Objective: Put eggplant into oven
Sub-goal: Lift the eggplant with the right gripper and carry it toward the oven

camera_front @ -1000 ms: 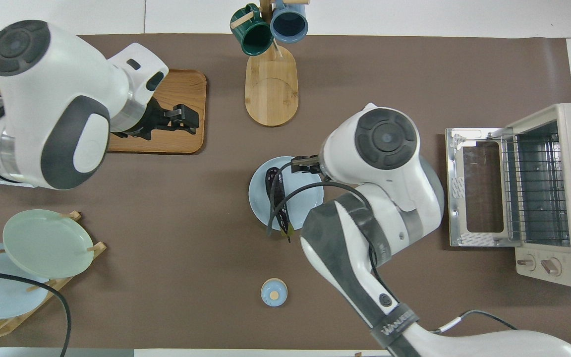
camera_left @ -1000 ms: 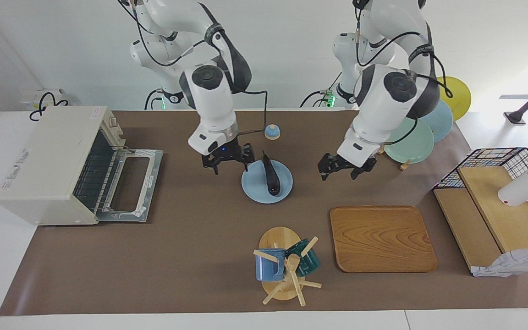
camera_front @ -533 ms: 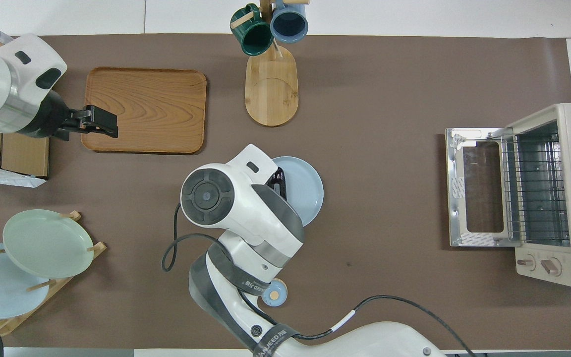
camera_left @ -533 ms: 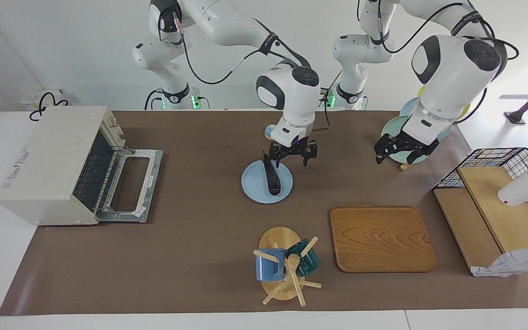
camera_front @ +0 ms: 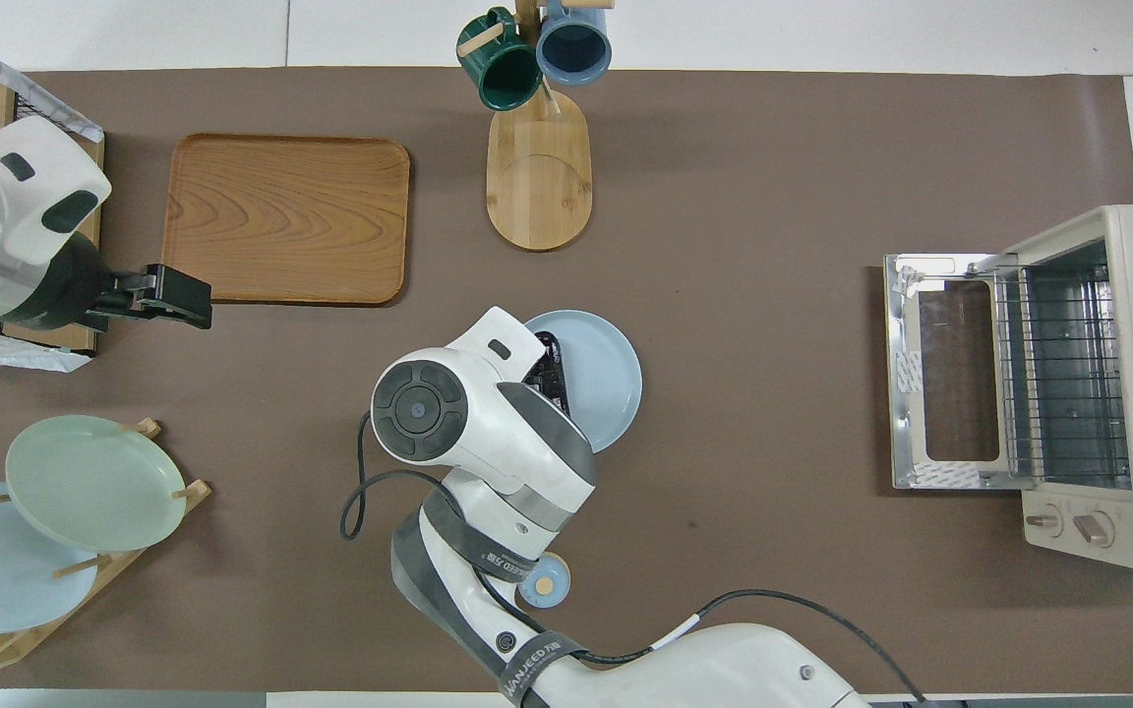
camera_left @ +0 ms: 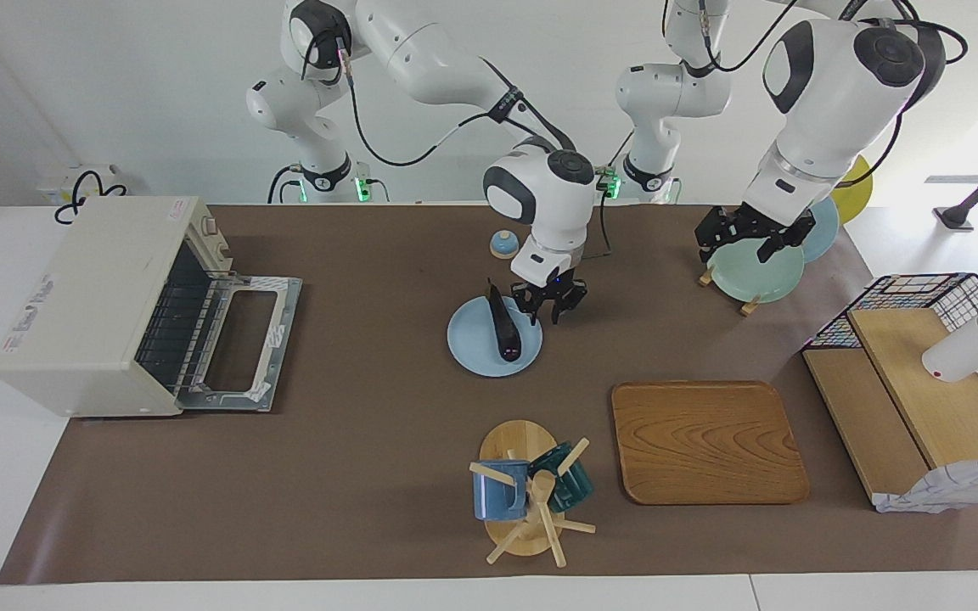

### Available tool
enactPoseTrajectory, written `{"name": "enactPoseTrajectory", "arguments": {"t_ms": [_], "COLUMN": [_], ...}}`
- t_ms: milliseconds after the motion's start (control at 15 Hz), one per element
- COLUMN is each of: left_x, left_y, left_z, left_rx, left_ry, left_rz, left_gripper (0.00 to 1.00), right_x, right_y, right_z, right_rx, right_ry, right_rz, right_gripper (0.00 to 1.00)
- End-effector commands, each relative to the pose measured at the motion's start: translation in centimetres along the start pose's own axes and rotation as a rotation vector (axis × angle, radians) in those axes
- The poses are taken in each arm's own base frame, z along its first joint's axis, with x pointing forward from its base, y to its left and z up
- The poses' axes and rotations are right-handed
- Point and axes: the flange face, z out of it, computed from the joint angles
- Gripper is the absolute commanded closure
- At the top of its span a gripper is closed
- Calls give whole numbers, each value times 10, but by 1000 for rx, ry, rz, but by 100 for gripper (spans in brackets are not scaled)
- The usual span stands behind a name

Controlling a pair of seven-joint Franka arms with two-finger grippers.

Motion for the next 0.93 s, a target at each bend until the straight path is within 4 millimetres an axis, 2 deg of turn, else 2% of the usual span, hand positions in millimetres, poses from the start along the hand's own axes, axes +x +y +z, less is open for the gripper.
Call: {"name": "enactPoseTrajectory", "arguments": {"t_ms": [0, 133, 267, 400, 533, 600, 867], "left_x": [-12, -10, -9, -9, -8, -8, -9], "left_y": [4, 5, 5, 5, 6, 6, 5], "left_z": [4, 1, 1, 1, 0, 0, -2], "left_rx": [25, 24, 22, 22, 21, 21, 22], "left_ry": [-4, 9, 14, 14, 15, 15, 14], "left_rz": [22, 19, 19, 17, 24, 24, 24], "left_gripper": [0, 0, 0, 0, 0, 0, 0], "right_x": [-16, -20, -21, -26, -28, -28, -28], "right_y": [9, 12, 13, 15, 16, 17, 20], "right_z": [8, 14, 15, 19, 22, 22, 21], "right_rx": [17, 19, 17, 18, 16, 15, -22], "right_ry": [26, 26, 27, 28, 26, 24, 29], "right_rz": [-20, -22, -25, -30, -31, -31, -57], "right_gripper": [66, 68, 76, 79, 91, 100, 100]}}
